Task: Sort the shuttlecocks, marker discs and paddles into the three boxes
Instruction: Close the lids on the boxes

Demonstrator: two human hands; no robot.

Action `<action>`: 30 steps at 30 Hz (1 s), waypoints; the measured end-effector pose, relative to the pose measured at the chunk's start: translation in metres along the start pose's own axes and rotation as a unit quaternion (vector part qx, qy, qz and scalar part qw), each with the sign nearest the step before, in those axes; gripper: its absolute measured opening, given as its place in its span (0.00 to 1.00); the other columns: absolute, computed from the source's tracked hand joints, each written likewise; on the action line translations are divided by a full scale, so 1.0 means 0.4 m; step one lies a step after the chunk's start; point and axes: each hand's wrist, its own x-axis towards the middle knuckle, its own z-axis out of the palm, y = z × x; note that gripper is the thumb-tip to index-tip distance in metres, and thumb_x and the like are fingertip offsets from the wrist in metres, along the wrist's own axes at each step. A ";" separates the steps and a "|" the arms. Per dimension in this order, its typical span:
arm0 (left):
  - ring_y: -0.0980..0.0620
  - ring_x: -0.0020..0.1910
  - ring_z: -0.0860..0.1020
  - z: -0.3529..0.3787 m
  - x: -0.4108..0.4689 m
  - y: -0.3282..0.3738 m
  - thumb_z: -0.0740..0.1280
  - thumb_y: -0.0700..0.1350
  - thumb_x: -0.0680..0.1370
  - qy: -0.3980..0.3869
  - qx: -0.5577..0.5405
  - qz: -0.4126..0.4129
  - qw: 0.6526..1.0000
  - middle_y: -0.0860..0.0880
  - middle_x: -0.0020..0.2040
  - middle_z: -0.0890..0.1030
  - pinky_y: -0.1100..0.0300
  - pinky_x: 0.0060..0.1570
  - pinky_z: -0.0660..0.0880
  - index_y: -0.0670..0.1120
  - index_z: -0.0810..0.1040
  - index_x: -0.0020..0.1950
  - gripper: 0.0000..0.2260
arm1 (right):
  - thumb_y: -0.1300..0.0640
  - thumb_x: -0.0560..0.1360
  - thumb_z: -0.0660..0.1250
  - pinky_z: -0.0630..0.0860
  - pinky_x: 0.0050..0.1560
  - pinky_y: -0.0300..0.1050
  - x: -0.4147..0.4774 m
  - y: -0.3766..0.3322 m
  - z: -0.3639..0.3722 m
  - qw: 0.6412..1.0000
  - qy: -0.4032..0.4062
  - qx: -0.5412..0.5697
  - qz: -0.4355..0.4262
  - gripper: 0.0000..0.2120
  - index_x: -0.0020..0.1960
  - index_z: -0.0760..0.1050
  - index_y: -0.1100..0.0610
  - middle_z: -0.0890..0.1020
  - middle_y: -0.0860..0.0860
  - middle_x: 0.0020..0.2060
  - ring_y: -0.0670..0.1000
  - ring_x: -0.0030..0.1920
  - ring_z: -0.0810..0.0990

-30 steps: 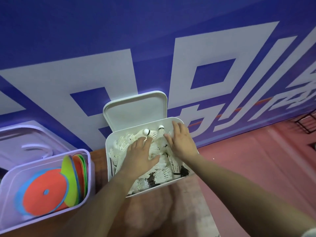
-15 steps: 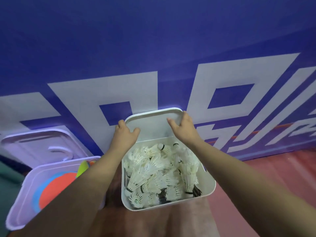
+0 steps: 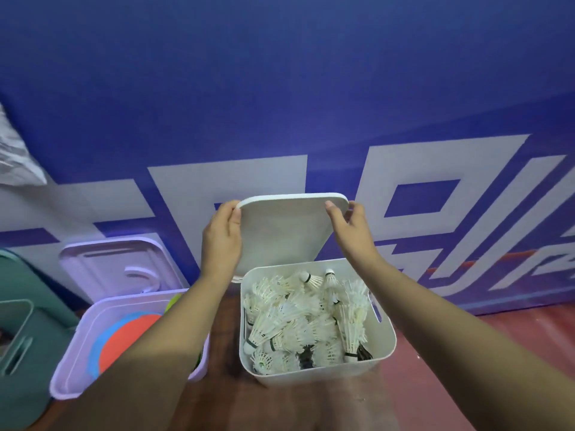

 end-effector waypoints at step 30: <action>0.41 0.57 0.77 -0.231 -0.339 0.002 0.69 0.50 0.76 -0.163 0.065 -0.207 0.962 0.40 0.60 0.78 0.54 0.49 0.70 0.39 0.71 0.63 0.20 | 0.61 0.80 0.59 0.77 0.58 0.60 -0.465 -0.003 -0.280 0.955 -0.007 0.203 0.216 0.13 0.62 0.75 0.59 0.83 0.56 0.56 0.60 0.57 0.81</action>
